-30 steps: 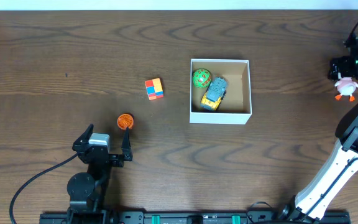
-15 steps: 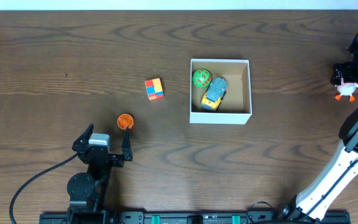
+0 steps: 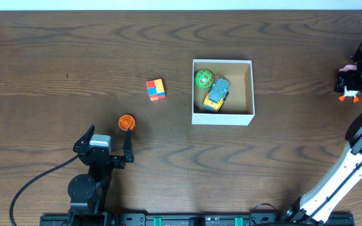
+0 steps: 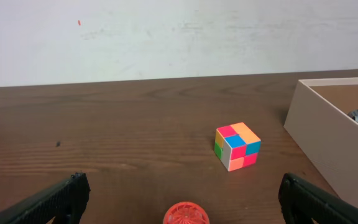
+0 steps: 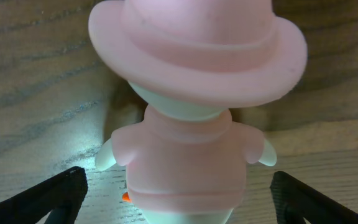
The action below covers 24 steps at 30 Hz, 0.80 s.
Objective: Pack container
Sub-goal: 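Lower right gripper and grasp the pink duck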
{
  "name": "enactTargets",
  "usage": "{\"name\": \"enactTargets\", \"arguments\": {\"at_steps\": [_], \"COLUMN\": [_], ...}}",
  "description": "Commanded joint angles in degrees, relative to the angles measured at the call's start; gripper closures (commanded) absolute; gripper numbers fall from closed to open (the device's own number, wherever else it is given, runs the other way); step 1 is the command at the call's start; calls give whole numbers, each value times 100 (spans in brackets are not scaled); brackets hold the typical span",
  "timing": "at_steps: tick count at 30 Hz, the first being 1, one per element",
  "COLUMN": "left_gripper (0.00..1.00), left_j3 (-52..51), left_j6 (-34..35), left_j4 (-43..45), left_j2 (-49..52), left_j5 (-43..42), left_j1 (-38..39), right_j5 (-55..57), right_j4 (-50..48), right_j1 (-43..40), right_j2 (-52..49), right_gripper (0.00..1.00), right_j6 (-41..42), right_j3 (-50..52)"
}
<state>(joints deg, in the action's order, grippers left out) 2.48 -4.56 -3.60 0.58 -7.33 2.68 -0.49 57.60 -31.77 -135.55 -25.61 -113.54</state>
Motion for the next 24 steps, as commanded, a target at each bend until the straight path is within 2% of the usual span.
{"name": "enactTargets", "arguments": {"at_steps": [1, 10, 14, 18, 24], "left_gripper": [2, 2, 2, 2, 2], "left_j3": [-175, -175, -175, -175, -175], "left_j6": [-57, -57, -57, -57, -57], "left_j4": [-76, -76, -76, -76, -76], "left_j2": [-35, -35, -35, -35, -35], "left_j5": [-63, -63, -61, -63, -63], "left_j1": [-24, -24, -24, -24, -24], "right_j5": [-44, -46, -129, -155, -155], "right_j4": [-39, -236, -310, -389, -413], "right_j1": [-42, -42, -42, -42, -42], "right_j2": [-50, -50, -50, -50, -50], "right_gripper": [8, 24, 28, 44, 59], "right_j6": [26, 28, 28, 59, 184], "right_j3": [33, 33, 33, 33, 33]}}
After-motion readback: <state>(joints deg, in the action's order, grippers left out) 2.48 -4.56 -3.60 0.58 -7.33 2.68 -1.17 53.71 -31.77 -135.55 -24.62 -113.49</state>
